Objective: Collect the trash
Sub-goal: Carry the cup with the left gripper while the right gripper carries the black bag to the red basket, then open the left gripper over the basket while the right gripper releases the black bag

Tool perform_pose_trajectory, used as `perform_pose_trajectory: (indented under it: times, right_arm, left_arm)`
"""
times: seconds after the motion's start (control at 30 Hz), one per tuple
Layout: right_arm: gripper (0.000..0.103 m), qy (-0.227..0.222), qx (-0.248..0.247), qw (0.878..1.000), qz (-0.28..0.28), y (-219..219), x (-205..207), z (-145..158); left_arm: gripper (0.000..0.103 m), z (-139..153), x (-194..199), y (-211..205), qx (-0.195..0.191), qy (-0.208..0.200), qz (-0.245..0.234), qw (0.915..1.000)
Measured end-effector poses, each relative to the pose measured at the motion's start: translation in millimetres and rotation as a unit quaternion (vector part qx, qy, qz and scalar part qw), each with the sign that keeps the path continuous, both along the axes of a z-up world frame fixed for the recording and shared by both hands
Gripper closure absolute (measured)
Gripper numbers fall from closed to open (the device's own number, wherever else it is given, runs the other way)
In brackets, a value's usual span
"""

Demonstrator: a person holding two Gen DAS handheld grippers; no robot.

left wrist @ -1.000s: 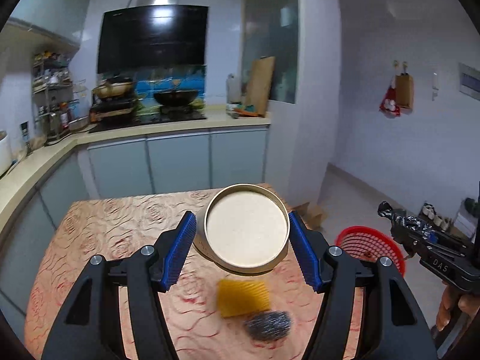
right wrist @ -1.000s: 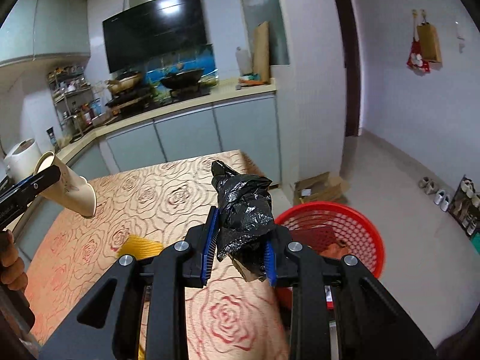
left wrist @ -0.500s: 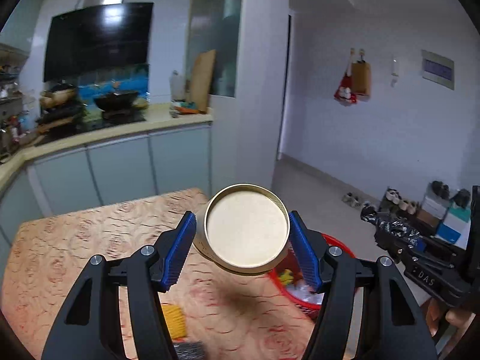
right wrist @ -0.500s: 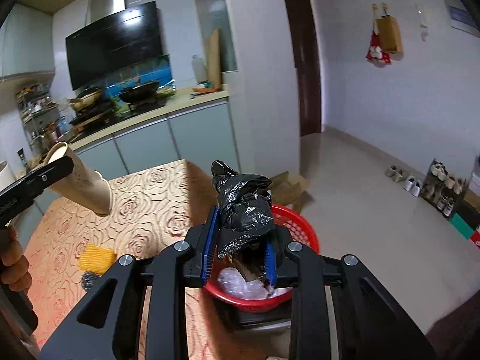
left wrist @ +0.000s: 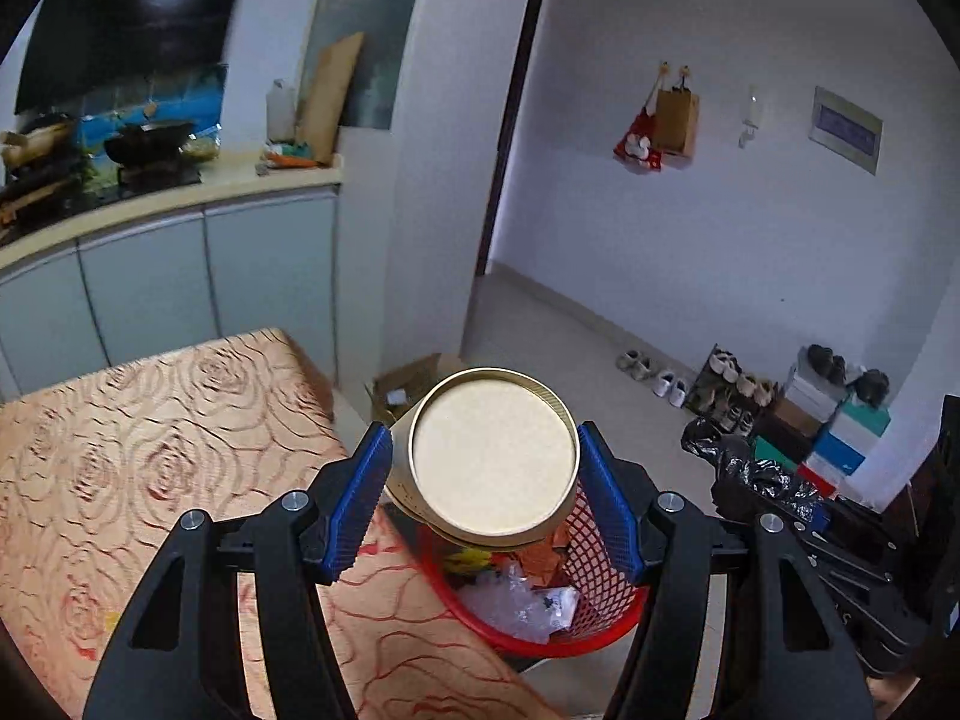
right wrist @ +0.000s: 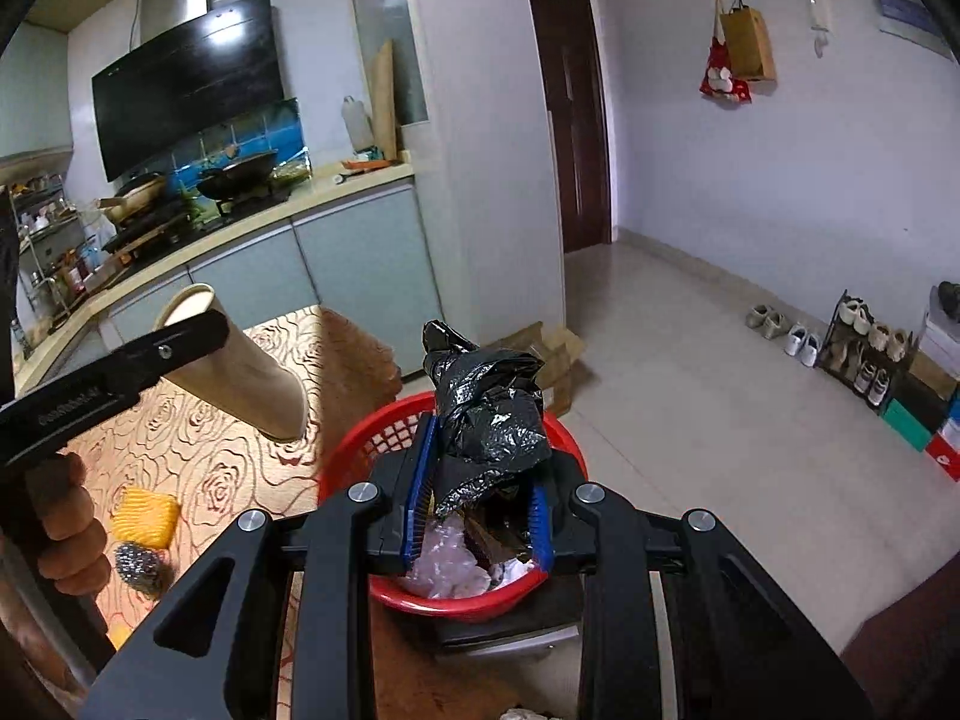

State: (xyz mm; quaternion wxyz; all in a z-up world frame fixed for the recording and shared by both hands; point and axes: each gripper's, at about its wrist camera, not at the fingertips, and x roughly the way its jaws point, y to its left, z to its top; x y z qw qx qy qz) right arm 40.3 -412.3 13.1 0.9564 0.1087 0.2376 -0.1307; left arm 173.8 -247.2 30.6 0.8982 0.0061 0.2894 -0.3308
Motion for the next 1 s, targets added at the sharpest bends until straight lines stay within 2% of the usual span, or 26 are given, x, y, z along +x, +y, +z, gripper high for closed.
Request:
perform_pose_trajectory:
  times: [0.2,0.43,0.9,1.0]
  right_arm:
    - [0.076,0.021,0.005,1.000,-0.008,-9.4,9.4,-13.9]
    - [0.076,0.041,0.011,0.999,-0.014,-14.8,23.4,-28.7]
    - [0.076,0.067,0.009,0.998,0.006,-10.0,38.9,-49.2]
    - [0.073,0.077,0.006,0.997,0.018,-8.6,44.2,-52.9]
  left_arm:
    - [0.042,-28.8,18.7,-21.2,0.013,0.039,-0.010,0.9991]
    - [0.042,-50.3,24.8,-36.9,0.032,0.053,-0.012,0.9980]
    - [0.041,-57.6,28.7,-51.0,0.043,0.064,-0.030,0.9966]
    - [0.037,-57.2,27.5,-51.3,0.039,0.065,-0.034,0.9965]
